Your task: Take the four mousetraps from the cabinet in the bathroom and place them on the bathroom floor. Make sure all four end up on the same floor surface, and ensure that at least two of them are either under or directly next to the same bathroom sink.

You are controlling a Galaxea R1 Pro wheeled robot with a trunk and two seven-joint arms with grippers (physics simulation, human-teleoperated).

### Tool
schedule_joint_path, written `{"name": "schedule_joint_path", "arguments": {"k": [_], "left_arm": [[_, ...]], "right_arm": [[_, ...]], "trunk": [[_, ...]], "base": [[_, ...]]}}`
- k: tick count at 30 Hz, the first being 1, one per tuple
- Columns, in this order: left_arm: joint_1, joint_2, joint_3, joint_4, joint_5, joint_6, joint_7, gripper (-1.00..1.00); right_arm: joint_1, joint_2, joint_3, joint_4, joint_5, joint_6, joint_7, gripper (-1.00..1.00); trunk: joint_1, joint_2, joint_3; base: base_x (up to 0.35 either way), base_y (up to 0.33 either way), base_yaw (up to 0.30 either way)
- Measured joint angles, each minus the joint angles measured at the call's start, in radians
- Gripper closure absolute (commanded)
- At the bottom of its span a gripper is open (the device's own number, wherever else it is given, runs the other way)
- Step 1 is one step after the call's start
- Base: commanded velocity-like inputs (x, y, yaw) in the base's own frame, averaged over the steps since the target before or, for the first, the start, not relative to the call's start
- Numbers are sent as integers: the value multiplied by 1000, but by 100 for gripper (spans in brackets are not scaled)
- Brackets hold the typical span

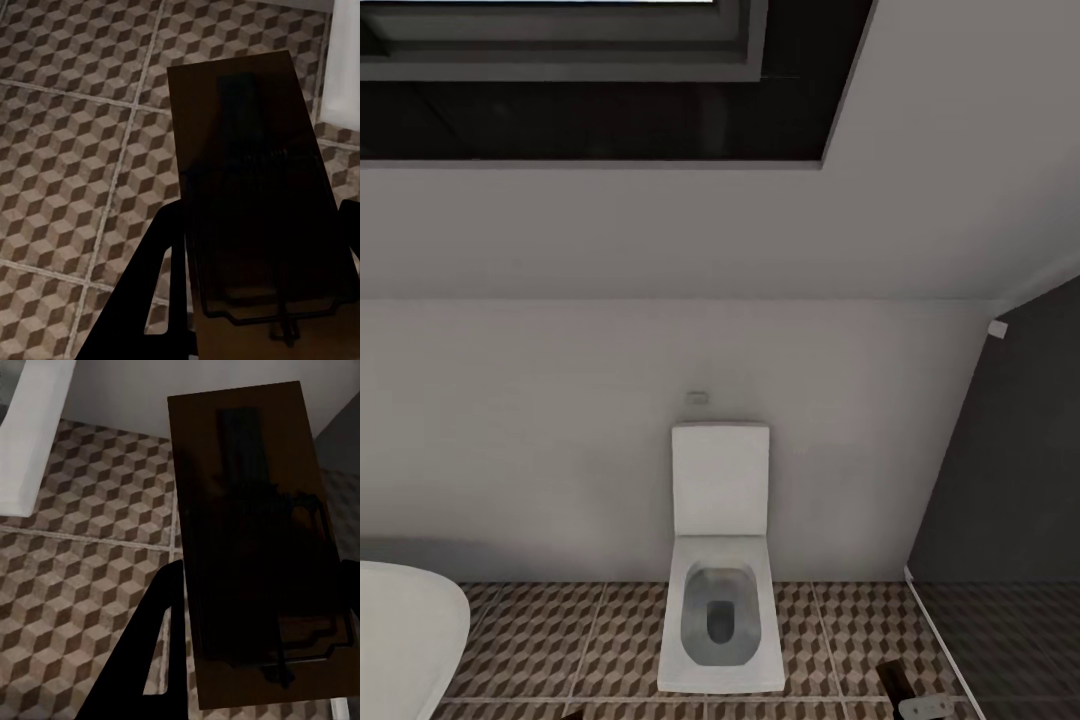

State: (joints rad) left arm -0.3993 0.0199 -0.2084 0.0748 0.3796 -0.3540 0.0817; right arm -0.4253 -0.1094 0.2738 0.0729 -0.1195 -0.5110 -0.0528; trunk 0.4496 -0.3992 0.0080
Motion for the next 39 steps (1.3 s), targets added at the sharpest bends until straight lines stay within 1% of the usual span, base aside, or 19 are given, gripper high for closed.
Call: {"name": "schedule_joint_path", "arguments": {"k": [4,11,16,22,29,39], "left_arm": [[0,0,0,0,0,0,0,100],[0,-1,0,0,0,-1,0,100],[0,0,0,0,0,-1,0,100],[0,0,0,0,0,-1,1,100],[0,-1,0,0,0,-1,1,100],[0,-1,0,0,0,-1,1,100]], "right_arm": [[0,0,0,0,0,0,0,100],[0,0,0,0,0,0,0,100],[0,0,1,0,0,0,0,100],[0,0,1,0,0,0,1,100],[0,0,1,0,0,0,1,100],[0,0,1,0,0,0,1,100]], "trunk": [[0,0,0],[0,0,0],[0,0,0],[0,0,0],[0,0,0],[0,0,0]], "base": [[5,4,0],[159,144,0],[33,31,0],[7,-2,0],[124,-116,0],[14,-13,5]]}}
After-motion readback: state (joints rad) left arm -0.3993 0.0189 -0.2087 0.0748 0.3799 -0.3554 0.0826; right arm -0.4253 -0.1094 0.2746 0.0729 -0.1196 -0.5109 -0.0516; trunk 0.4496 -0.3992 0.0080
